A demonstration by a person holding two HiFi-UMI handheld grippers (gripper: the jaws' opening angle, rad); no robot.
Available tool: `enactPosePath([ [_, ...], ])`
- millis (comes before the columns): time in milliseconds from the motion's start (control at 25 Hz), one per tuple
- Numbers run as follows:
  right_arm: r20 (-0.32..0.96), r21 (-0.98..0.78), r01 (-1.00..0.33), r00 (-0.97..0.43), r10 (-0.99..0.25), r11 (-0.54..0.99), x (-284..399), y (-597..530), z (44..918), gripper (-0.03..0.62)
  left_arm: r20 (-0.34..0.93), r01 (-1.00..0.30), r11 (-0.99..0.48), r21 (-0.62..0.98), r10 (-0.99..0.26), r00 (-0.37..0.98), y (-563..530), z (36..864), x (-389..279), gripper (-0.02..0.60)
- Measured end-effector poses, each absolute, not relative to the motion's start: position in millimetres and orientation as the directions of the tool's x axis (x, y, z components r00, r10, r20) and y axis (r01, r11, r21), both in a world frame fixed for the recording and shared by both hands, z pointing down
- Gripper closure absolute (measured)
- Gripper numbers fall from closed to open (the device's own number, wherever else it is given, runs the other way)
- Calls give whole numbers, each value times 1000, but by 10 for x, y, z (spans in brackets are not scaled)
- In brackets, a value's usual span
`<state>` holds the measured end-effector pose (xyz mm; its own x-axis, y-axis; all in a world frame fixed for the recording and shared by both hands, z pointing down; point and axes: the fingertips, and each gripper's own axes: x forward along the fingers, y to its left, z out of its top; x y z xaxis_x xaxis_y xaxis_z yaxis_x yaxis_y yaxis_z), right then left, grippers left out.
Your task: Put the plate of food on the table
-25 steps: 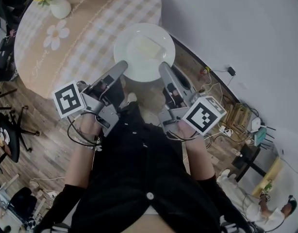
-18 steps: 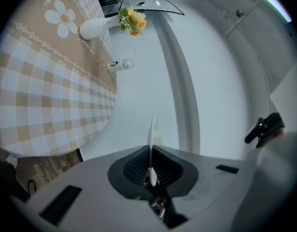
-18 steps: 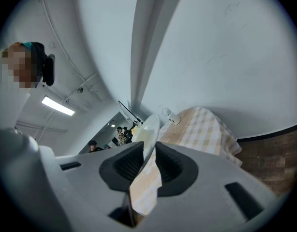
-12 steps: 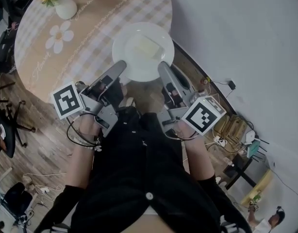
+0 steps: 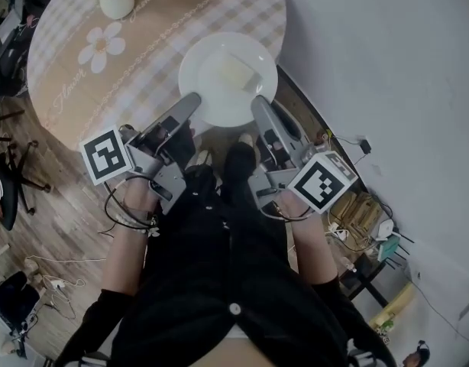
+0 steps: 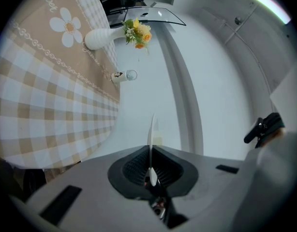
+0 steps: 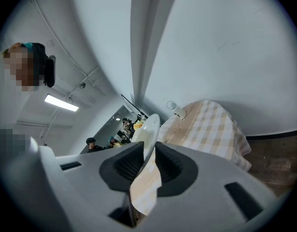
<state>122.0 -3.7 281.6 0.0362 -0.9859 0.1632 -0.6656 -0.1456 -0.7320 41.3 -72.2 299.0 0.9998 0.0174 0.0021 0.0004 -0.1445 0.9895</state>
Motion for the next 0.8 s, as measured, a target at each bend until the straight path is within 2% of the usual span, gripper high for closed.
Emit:
enactPosePath([
  [320, 168, -739, -669, -65, -984, -82, 1335, -388, 3107, 534, 27, -39, -153, 987, -78, 997, -968, 3228, 462, 571],
  [800, 168, -728, -684, -249, -954, 50, 1671, -673, 3021, 534, 21, -58, -129, 990, -269, 963, -1072, 3169, 703, 572],
])
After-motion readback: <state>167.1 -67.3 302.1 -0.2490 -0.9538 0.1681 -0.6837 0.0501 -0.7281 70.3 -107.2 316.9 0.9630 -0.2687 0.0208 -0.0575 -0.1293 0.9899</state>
